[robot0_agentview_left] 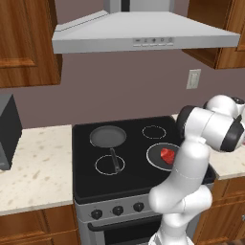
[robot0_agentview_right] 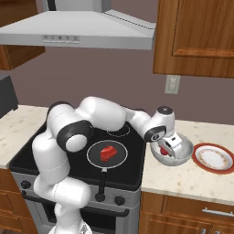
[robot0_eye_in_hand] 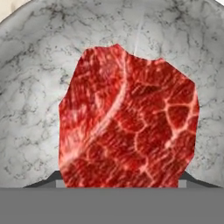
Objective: Place one of the steaks on the plate and the other in the bowl. Then place the bowl in the fridge.
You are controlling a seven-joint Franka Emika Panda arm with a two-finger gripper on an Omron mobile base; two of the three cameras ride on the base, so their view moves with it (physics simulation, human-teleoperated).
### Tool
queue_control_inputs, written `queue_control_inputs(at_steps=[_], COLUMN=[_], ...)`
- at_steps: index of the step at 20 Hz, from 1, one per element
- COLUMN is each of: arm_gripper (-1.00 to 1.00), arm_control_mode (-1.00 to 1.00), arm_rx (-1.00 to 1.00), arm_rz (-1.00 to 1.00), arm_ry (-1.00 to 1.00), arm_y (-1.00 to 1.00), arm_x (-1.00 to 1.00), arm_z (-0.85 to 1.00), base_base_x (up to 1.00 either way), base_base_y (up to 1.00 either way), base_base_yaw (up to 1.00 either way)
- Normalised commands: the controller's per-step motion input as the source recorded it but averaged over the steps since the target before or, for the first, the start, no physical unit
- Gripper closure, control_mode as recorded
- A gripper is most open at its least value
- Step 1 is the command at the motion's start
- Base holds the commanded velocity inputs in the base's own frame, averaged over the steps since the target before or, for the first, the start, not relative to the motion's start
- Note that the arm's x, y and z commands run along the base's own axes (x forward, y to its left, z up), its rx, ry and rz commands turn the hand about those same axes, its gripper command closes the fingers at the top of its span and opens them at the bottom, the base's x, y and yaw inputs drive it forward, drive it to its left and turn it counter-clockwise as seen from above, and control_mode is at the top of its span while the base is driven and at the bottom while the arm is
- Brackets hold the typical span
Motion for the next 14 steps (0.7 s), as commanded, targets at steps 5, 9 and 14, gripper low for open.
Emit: queue_control_inputs(at_steps=[5,9,14], arm_gripper=[-1.00,-1.00,-1.00], arm_control_mode=[-1.00,-1.00,-1.00], arm_rx=[0.00,0.00,0.00], arm_rz=[0.00,0.00,0.00], arm_ry=[0.00,0.00,0.00], arm_y=[0.00,0.00,-0.01], arm_x=[0.08,0.00,0.00], arm_z=[-0.08,0.00,0.00], base_base_x=[0.00,0.00,0.00], base_base_y=[0.00,0.00,0.00], base_base_yaw=[0.00,0.00,0.00])
